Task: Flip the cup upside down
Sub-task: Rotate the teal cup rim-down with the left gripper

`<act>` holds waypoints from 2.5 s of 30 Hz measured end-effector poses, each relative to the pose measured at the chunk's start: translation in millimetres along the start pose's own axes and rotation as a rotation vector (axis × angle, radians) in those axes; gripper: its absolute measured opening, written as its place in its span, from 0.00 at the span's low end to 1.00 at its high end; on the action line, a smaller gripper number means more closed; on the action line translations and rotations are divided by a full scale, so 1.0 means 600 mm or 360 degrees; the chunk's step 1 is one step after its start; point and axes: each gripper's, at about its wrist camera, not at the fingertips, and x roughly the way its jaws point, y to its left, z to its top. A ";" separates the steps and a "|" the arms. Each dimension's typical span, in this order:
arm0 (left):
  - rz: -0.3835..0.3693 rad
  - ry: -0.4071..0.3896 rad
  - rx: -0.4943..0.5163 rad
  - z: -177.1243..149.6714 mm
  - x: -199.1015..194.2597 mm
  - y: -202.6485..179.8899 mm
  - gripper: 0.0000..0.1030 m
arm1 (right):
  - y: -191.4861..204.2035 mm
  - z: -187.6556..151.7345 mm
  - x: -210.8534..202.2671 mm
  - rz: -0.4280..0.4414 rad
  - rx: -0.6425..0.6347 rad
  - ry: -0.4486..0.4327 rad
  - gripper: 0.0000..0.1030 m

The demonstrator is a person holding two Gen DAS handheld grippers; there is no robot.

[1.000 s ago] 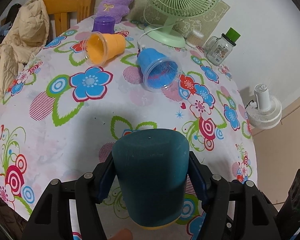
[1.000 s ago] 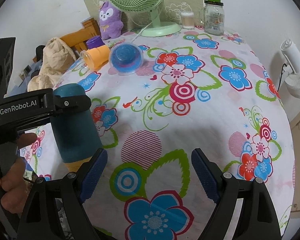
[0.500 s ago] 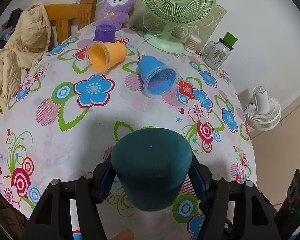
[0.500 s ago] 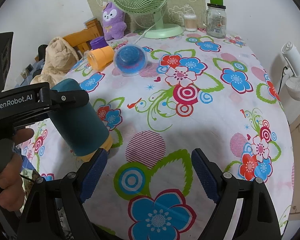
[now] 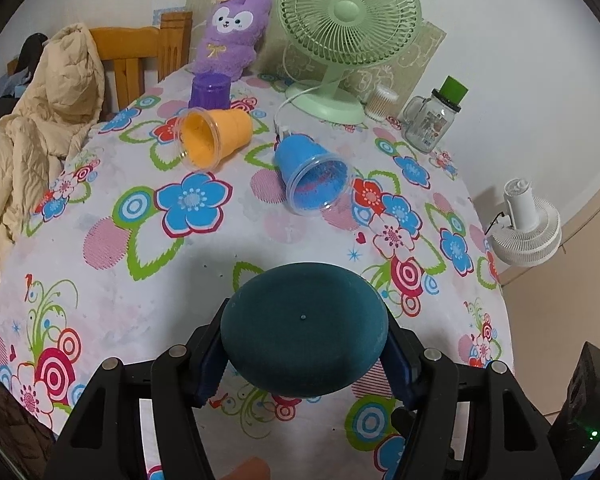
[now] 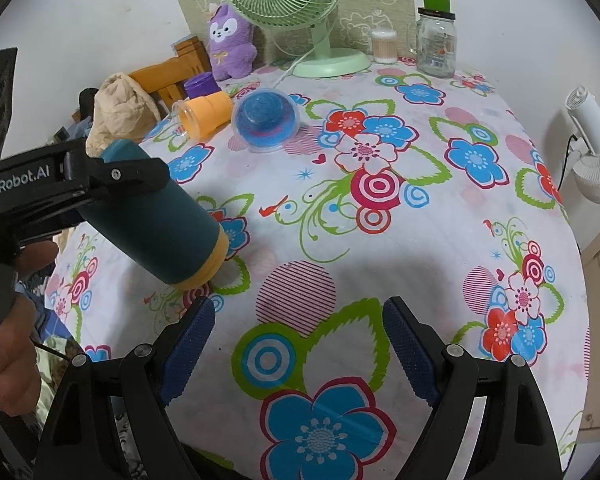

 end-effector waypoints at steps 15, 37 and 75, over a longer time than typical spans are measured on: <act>0.0006 -0.0087 0.0018 0.003 -0.019 0.000 0.66 | 0.005 -0.002 0.006 0.0005 -0.0010 0.0007 0.85; -0.0031 0.0023 -0.0003 -0.003 0.006 0.000 0.68 | 0.006 -0.005 0.019 -0.0002 -0.0034 0.0056 0.85; -0.0124 0.0032 0.0062 -0.009 -0.029 -0.012 0.86 | 0.025 -0.001 -0.006 -0.0041 -0.0064 0.0008 0.85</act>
